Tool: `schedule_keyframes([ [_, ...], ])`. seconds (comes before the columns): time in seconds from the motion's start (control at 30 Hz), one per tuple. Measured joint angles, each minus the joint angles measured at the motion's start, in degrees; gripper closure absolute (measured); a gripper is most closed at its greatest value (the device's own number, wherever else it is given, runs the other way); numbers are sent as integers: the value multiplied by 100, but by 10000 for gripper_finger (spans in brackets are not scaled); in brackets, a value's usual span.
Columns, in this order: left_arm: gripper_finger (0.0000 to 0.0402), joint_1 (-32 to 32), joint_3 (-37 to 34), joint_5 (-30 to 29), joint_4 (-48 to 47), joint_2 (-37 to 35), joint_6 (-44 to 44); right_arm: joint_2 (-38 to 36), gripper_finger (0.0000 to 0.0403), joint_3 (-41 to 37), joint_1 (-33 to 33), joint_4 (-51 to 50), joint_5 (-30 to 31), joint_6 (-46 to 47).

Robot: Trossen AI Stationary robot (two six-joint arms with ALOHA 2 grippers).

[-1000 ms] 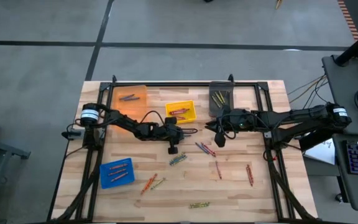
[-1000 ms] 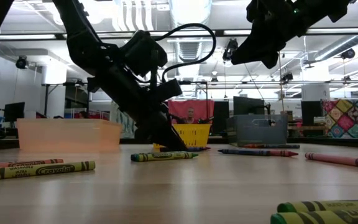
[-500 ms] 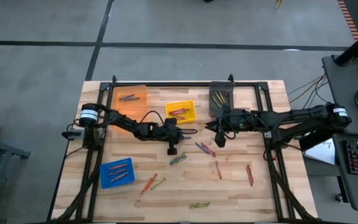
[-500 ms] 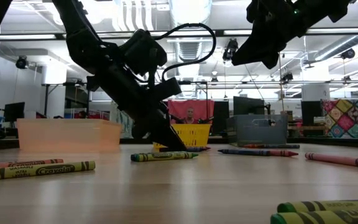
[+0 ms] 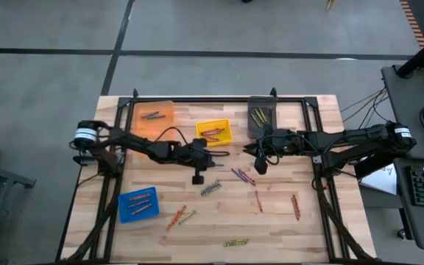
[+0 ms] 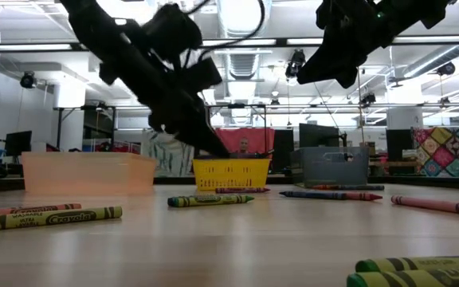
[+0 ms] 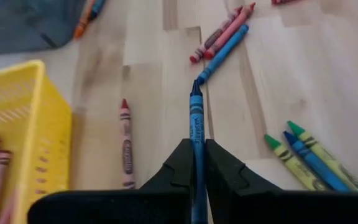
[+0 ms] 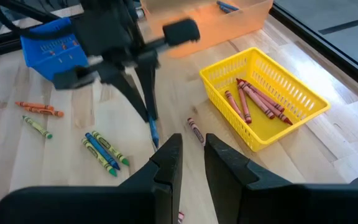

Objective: Sort crayons
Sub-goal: Put the blue crayon into the orange bin

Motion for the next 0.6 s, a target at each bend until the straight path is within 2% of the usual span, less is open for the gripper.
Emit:
schedule_keyframes([
  [0.23, 401, 14, 7, -120, -1042, -934, 248, 0, 346, 0, 0, 2, 0, 3],
  [0.47, 402, 310, 13, -1139, -3055, -2297, 571, 0, 346, 0, 0, 3, 2, 69],
  [0.6, 402, 826, 15, -1623, -4353, -2841, 634, 0, 346, 0, 0, 9, 2, 68],
])
